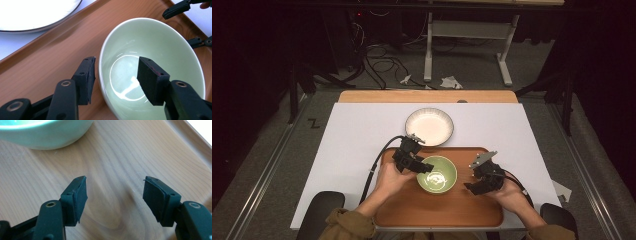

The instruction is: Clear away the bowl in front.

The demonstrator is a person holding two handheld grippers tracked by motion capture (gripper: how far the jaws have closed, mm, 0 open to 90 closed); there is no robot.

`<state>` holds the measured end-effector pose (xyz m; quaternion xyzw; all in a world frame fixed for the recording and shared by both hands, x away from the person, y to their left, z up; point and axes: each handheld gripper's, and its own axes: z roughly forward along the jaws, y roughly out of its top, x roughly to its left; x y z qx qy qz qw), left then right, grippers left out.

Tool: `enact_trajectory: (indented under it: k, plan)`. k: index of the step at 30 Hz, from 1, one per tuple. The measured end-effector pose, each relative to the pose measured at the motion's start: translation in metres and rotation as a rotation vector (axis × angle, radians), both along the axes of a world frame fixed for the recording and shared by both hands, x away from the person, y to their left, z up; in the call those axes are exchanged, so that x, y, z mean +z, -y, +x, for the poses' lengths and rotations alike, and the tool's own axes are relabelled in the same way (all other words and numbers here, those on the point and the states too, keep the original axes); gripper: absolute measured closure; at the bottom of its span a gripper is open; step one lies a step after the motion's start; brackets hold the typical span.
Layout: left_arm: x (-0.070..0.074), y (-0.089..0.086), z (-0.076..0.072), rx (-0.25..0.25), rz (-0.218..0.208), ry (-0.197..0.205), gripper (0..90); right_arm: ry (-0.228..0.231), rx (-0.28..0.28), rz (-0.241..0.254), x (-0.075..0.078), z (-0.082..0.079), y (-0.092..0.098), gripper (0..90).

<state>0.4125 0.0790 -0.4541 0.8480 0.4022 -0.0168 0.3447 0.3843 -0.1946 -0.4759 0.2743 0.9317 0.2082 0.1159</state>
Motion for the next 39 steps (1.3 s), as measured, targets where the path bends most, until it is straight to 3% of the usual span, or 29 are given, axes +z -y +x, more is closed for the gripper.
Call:
enact_trajectory:
  k: [20, 39]
  plan:
    - [0.014, -0.017, -0.007, 0.015, -0.020, 0.021, 48.5, -0.001, -0.001, 0.003, 0.000, 0.000, 0.001, 36.0]
    - [0.018, -0.040, -0.014, 0.071, -0.053, 0.040, 48.7, -0.001, -0.003, 0.004, 0.000, 0.000, 0.000, 36.0]
